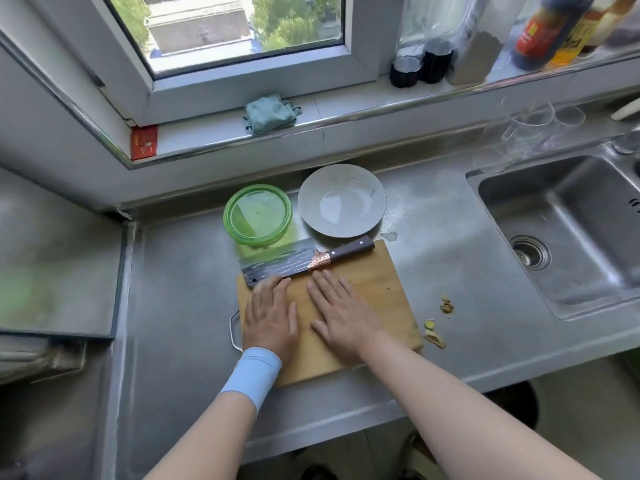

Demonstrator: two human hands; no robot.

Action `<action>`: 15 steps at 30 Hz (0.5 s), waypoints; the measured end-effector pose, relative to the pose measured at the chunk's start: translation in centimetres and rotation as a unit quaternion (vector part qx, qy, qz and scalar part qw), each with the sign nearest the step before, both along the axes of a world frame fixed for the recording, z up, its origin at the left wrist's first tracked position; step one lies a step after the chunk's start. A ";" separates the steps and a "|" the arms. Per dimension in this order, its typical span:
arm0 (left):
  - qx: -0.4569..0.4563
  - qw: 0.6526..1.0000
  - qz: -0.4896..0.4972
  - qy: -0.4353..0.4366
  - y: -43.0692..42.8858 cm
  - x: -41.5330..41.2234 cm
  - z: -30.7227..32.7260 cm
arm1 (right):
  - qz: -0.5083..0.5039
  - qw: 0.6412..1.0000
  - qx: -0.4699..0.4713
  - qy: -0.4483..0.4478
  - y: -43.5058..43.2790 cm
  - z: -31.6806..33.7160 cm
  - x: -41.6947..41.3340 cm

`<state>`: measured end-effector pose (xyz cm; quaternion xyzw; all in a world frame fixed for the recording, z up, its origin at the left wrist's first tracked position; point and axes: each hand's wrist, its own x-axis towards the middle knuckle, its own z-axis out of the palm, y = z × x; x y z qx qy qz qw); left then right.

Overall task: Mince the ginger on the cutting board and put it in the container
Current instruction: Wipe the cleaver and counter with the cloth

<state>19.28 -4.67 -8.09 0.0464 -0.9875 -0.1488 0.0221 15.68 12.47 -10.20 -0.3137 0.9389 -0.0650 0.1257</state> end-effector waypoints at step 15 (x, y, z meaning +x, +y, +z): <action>-0.023 0.983 -0.167 -0.074 -3.7 -3.0 -0.9 | -0.094 0.983 0.077 0.136 -0.1 3.4 -5.9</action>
